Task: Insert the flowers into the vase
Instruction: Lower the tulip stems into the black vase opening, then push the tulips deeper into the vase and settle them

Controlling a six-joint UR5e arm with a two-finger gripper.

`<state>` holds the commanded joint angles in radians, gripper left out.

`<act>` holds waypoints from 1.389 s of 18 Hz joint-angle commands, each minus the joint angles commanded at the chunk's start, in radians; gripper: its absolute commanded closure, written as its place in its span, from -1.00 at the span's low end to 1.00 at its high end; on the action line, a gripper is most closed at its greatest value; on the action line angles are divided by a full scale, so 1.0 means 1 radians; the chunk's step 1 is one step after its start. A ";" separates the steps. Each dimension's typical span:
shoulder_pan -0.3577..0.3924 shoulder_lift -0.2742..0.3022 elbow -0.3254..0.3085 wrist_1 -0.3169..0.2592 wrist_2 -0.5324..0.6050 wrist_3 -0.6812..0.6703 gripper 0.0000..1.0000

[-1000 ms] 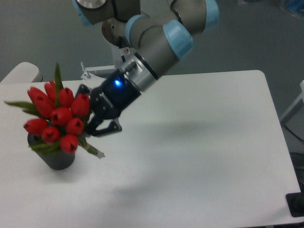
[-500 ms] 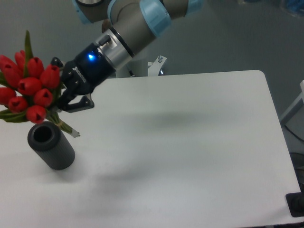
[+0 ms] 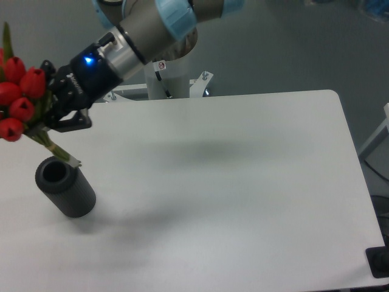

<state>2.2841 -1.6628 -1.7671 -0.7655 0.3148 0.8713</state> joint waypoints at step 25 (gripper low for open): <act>0.028 -0.055 -0.074 0.005 -0.134 0.199 0.32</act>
<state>2.3117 -1.7181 -1.8408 -0.7609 0.1810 1.0707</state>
